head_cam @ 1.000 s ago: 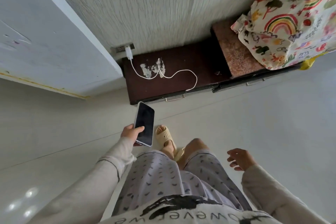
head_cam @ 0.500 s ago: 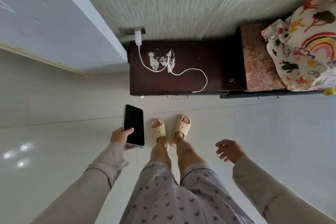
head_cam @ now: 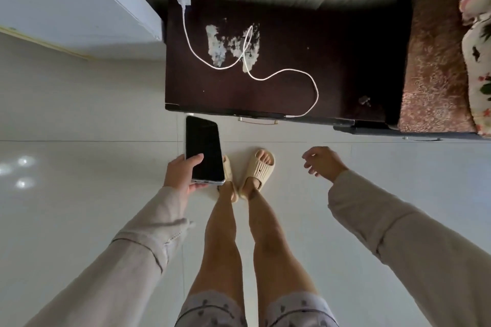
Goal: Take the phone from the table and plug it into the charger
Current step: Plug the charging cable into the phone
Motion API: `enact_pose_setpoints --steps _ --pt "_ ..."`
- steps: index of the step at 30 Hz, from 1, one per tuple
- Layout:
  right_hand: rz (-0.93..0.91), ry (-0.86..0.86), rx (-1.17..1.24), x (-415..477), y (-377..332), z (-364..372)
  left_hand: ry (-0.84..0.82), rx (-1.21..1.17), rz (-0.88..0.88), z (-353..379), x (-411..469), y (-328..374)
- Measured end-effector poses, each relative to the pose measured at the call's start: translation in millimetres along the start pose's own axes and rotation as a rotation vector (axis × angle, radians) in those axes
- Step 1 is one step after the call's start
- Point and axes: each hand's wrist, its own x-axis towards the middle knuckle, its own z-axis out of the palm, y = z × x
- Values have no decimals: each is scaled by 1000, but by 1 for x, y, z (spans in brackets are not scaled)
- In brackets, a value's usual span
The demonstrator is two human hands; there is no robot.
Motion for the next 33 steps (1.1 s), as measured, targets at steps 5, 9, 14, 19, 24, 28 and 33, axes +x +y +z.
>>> enact_pose_setpoints --steps 5,9,14,19,24,28,33 --pt "-72 116 -69 79 -11 17 -27 -57 -6 25 48 -2" --pt "-252 321 -302 125 -16 29 -46 -26 -1 35 85 -9" --pt "-297 467 -459 162 -16 44 -72 43 10 31 120 -13" --pt "-419 589 -580 171 -9 54 -47 50 -4 24 137 -3" --pt "-477 584 -664 167 -11 53 -36 27 14 15 133 14" --pt "-447 460 -559 132 -25 49 -26 -54 -6 12 110 28" --pt "-462 284 -97 55 -62 45 -40 -238 -66 16 72 43"
